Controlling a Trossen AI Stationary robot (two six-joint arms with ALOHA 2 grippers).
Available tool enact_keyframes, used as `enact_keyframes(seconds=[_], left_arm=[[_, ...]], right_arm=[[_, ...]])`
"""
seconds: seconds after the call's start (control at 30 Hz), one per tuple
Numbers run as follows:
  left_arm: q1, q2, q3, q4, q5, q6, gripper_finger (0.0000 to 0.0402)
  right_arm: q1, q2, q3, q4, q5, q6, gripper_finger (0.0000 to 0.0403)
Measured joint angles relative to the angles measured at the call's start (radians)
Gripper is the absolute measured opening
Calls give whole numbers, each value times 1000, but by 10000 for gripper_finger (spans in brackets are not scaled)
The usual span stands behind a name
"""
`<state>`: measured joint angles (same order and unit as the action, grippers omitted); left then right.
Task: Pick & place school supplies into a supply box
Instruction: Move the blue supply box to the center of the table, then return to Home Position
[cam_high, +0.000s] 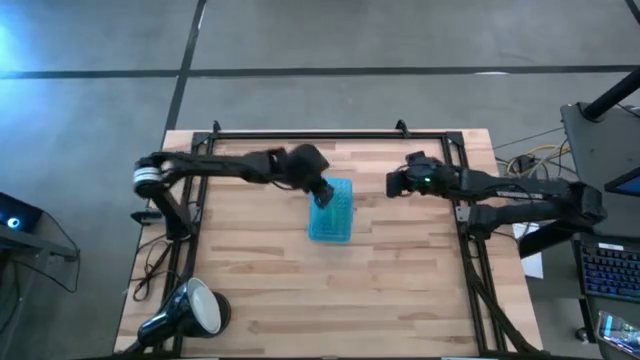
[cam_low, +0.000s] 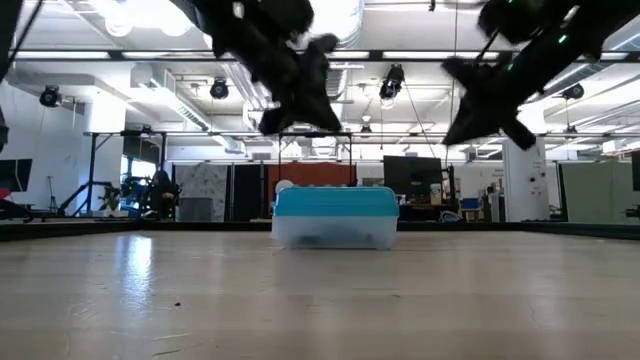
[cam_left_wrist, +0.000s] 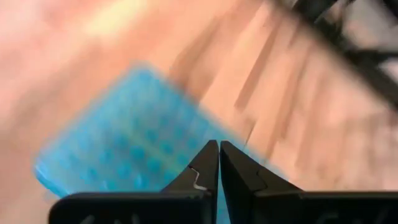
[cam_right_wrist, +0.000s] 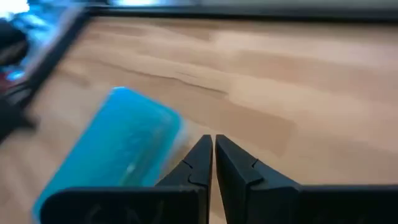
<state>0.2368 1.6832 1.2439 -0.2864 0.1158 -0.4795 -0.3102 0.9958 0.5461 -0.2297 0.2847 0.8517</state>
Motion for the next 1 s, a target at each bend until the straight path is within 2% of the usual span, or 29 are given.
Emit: enact_keyframes(seconds=[0.13,0.23,0.3,0.47,0.6,0.67,0.83,1.0], left_arm=[[17,-117,4,-1,-6,83,0],[20,-219,3,0,-6,121,0],[21,-289,4,-1,-6,117,0],[14,-433,-42,-28,-10,198,0],[17,-554,-169,45,-13,143,0],[17,-610,-259,135,-17,111,0],[30,-739,-474,401,-12,30,0],[54,-825,-615,459,-13,-8,0]], right_arm=[[35,-150,23,-42,-42,-74,13],[39,-265,59,-74,-149,7,13],[40,-333,74,-77,-180,38,13],[88,-469,81,-9,-325,-247,13],[151,-538,7,151,-403,-379,13],[179,-564,-57,255,-417,-411,13],[192,-619,-221,448,-412,-402,13],[192,-685,-372,574,-413,-378,13]])
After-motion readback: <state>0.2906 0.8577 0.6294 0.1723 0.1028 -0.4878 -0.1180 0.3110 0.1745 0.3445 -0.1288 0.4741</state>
